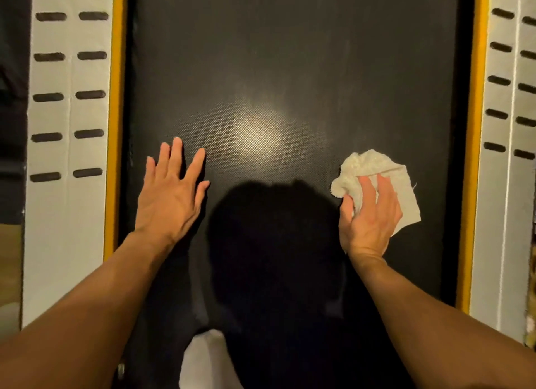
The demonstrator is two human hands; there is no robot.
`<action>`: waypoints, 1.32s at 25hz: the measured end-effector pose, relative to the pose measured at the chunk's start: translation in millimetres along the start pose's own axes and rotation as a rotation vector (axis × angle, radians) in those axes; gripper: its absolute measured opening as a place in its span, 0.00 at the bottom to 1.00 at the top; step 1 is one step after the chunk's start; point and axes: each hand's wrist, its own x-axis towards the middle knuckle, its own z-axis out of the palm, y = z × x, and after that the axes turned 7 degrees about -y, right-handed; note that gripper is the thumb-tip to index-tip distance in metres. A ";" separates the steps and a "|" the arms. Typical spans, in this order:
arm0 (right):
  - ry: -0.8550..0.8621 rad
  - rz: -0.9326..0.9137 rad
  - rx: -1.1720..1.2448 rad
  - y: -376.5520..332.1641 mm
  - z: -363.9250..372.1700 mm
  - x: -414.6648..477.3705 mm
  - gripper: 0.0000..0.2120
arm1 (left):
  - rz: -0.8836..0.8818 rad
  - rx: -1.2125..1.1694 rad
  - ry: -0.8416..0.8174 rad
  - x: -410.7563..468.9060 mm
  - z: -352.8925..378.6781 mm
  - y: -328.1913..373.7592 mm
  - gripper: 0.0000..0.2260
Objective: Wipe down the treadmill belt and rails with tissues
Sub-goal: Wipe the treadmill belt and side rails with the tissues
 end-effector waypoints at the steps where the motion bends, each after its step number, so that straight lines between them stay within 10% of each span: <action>1: -0.014 0.006 -0.004 -0.6 -0.8 0.3 0.19 | -0.016 -0.010 0.005 -0.6 0.6 3.4 0.25; 33: 0.081 -0.090 0.127 12.5 2.5 -0.7 0.16 | -0.153 -0.190 0.412 -73.5 82.5 10.8 0.22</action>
